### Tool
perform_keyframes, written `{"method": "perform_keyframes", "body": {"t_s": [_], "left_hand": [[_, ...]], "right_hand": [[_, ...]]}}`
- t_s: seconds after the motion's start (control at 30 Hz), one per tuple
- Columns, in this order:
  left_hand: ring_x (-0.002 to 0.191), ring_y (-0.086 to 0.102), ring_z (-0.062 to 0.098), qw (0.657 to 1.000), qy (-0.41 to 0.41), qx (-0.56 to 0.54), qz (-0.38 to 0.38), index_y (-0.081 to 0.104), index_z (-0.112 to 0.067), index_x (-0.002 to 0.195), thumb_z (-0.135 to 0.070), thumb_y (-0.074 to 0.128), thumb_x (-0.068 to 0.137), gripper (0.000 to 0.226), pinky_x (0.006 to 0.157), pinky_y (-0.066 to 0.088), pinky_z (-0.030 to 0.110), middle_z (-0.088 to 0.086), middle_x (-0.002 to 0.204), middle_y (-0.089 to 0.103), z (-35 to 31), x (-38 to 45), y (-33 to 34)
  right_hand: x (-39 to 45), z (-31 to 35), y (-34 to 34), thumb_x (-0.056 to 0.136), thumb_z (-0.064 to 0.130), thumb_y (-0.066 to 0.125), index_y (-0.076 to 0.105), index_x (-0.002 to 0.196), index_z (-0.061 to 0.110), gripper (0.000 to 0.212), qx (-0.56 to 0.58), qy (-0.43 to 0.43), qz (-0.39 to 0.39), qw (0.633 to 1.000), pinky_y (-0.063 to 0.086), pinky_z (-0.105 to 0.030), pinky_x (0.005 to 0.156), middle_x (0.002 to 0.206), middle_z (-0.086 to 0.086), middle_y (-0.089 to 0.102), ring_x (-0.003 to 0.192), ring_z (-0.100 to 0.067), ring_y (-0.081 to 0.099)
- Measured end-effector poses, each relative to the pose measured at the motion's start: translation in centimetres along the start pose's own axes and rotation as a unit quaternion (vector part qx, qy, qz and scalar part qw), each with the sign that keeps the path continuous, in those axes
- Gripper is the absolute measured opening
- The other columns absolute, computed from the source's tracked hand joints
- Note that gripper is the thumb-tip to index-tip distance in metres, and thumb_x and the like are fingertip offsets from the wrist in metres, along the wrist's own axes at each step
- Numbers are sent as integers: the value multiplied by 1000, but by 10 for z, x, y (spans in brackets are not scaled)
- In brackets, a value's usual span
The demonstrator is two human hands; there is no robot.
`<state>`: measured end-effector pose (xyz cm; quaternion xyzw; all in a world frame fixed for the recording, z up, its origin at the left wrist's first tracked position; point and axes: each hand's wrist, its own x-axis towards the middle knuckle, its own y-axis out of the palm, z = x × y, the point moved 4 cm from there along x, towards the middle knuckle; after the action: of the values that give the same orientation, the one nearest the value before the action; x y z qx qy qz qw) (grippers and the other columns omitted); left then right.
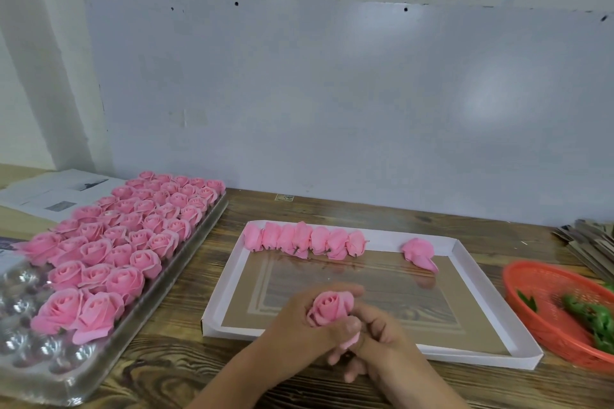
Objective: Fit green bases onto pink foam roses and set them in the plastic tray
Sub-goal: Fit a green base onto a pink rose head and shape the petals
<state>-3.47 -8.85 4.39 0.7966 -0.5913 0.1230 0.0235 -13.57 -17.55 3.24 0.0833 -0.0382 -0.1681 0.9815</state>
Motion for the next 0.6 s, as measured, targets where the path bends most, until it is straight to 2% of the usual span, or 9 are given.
{"method": "perform_keyframes", "body": {"t_s": [0.07,0.1,0.17,0.2,0.27,0.37,0.47,0.53,0.6], "left_hand": [[73,61,13,999,29,18,17,60,-29,126,-52,74,87,48,77,52,25,-10,84,67,-3,1,2],[80,64,17,999,39,16,8,58,-31,128,-54,74,85,52,81,54,28,-9,92,68,-4,2,2],[101,67,18,998,37,4,-49,57,-41,132,-65,73,78,61,87,56,31,-8,117,67,-4,2,-3],[103,67,17,996,37,-1,-77,61,-42,129,-70,70,77,60,85,56,29,-7,121,67,-2,1,-6],[93,70,14,994,38,-1,-104,73,-37,111,-73,64,82,47,76,54,24,-6,117,71,0,0,-10],[65,66,2,997,23,-15,-78,78,-31,90,-59,61,92,33,58,47,13,-1,100,77,1,0,-6],[79,70,6,998,13,-3,-57,79,-34,91,-55,62,91,27,65,51,15,6,106,77,1,2,-3],[92,73,12,999,10,12,-51,79,-31,99,-52,65,89,27,75,53,19,2,109,76,0,2,-3],[96,73,12,998,-1,19,-56,77,-29,104,-51,66,86,30,81,53,21,-4,111,76,-1,1,-4]], "right_hand": [[0,0,-2,76,25,78,75,106,13,33,34,-8,-4,999,50,-22,46,89,-14,73,67,-20,66],[0,1,-3,77,21,75,76,105,15,29,42,-9,-9,999,50,-22,46,87,-13,72,67,-19,66],[-1,1,-4,78,19,70,76,105,18,28,9,-7,-22,1000,50,-22,46,85,-12,71,67,-18,65],[-1,1,-3,79,21,70,76,106,19,28,-24,-4,-25,999,50,-22,46,86,-11,72,68,-17,66],[-2,1,-1,81,24,68,74,108,19,28,-92,4,-25,995,49,-22,45,91,-10,74,69,-15,66],[-2,0,2,89,21,64,70,110,22,23,-145,7,-12,989,49,-22,44,96,-10,74,71,-15,67],[-3,2,2,93,14,61,72,106,25,20,-141,2,-5,990,48,-22,44,95,-3,75,69,-15,67],[-3,3,2,89,20,63,72,107,28,22,-127,-1,-6,992,48,-21,44,89,-1,75,66,-15,67],[-3,2,3,86,26,66,73,107,30,22,-101,0,-5,995,47,-20,44,83,-2,74,65,-14,67]]}}
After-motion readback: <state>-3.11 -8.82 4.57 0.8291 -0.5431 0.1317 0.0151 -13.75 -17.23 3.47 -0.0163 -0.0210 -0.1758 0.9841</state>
